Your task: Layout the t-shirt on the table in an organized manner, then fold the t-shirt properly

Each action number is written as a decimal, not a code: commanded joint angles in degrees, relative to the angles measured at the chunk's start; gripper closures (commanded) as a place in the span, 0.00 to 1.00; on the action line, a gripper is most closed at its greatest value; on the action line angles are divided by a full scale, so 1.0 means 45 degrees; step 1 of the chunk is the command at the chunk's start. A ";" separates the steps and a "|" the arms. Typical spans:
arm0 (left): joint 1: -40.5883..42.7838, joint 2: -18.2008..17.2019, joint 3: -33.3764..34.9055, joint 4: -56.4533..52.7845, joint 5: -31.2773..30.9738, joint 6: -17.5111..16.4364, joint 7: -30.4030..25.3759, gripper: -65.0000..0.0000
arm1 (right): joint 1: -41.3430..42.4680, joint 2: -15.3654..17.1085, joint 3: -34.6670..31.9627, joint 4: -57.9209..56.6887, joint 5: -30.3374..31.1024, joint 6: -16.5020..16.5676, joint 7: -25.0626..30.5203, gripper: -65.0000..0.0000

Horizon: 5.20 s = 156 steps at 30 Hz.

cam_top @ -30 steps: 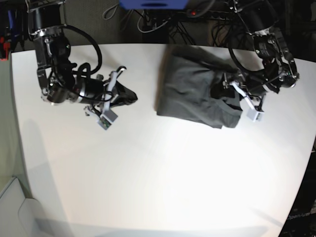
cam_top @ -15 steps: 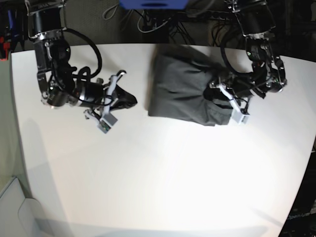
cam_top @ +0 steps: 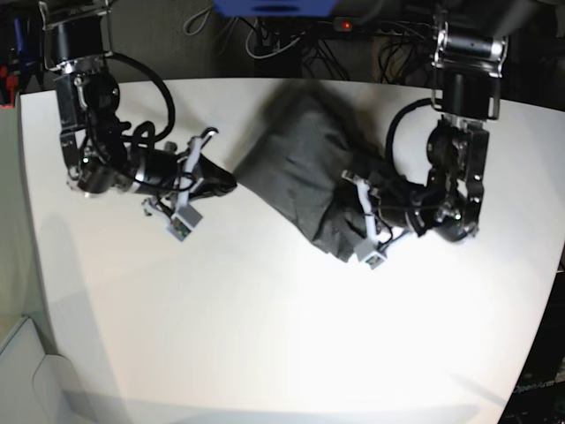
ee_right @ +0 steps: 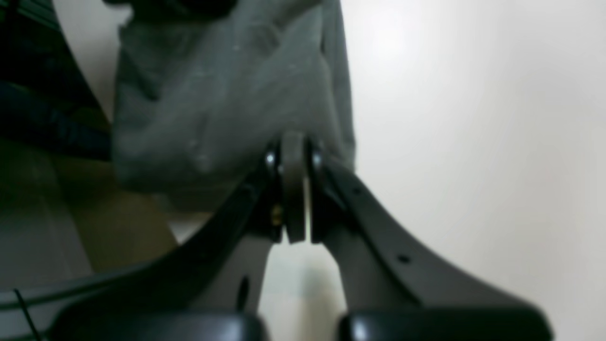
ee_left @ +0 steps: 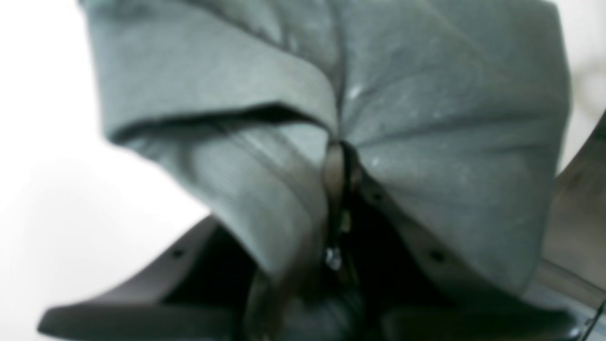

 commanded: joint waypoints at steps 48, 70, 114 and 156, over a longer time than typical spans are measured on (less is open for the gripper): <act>-0.3626 0.2214 0.8495 -0.0519 0.8966 -0.0051 -0.4247 0.00 | -0.0273 0.0801 0.5028 -0.1469 0.0230 0.0085 0.0173 1.00; -0.0716 0.1823 -0.0003 0.5264 1.0978 -0.0266 -0.3426 0.00 | -0.0859 0.0899 0.4969 -0.0903 0.0210 0.0085 0.0154 1.00; 1.3722 0.2370 -0.5259 0.6846 1.1076 -0.0940 -0.4755 0.94 | -0.8283 -0.0996 1.1377 -0.2934 -0.9304 0.0085 0.4315 1.00; 0.4559 0.2292 -0.5942 -1.4585 1.1018 0.7841 -1.6047 0.94 | -0.3360 -0.2598 0.1336 -1.8700 -0.9499 -1.0278 1.7306 1.00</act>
